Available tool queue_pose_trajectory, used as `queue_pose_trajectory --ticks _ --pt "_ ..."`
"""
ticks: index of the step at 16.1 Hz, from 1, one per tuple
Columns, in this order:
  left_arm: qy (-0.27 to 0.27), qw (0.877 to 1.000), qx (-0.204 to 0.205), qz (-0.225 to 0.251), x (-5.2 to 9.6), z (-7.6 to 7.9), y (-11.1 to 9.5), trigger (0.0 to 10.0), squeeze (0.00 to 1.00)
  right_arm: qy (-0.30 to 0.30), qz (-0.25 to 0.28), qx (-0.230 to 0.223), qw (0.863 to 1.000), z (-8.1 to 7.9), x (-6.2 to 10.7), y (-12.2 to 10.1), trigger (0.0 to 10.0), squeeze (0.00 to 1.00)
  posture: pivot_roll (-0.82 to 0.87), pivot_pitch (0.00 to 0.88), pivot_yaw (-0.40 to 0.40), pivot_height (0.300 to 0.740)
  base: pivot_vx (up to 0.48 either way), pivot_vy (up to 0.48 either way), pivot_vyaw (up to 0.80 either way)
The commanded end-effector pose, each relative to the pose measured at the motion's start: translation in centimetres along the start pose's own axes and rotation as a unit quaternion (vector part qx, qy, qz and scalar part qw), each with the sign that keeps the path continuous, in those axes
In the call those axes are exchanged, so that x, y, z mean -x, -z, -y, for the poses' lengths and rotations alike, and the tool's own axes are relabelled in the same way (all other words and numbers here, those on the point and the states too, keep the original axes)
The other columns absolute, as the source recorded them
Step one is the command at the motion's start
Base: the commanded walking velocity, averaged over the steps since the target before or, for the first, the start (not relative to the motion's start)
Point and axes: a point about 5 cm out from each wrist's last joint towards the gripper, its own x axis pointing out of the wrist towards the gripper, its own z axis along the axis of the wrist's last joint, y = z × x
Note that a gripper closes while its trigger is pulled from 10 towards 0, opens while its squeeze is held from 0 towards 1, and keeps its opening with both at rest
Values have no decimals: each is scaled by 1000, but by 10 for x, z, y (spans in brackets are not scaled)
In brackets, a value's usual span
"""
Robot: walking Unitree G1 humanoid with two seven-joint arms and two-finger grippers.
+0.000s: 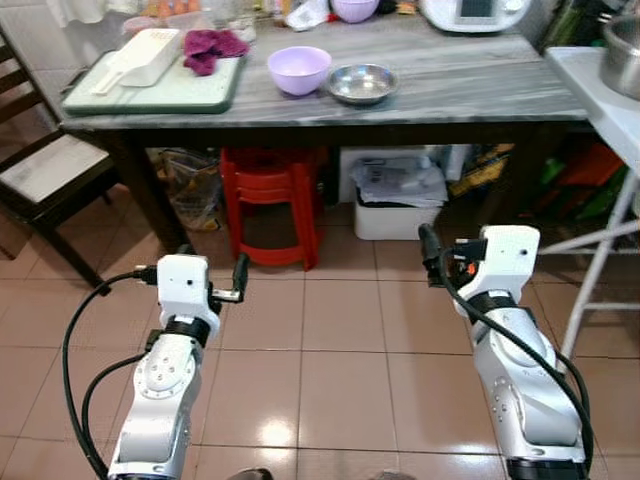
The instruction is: Setting the table
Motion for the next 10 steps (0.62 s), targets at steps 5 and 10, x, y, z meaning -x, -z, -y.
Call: queue_pose_trajectory --ticks 5,10 --pt "1 1000 4 -4 -1 1 0 10000 0 9 -1 3 1000 2 0 0 10000 0 -160 146 28 740 0 -392 0" --pt "2 1000 6 -6 -2 2 1 10000 0 9 -3 4 1000 2 -1 1 10000 0 -169 150 28 740 0 -418 0"
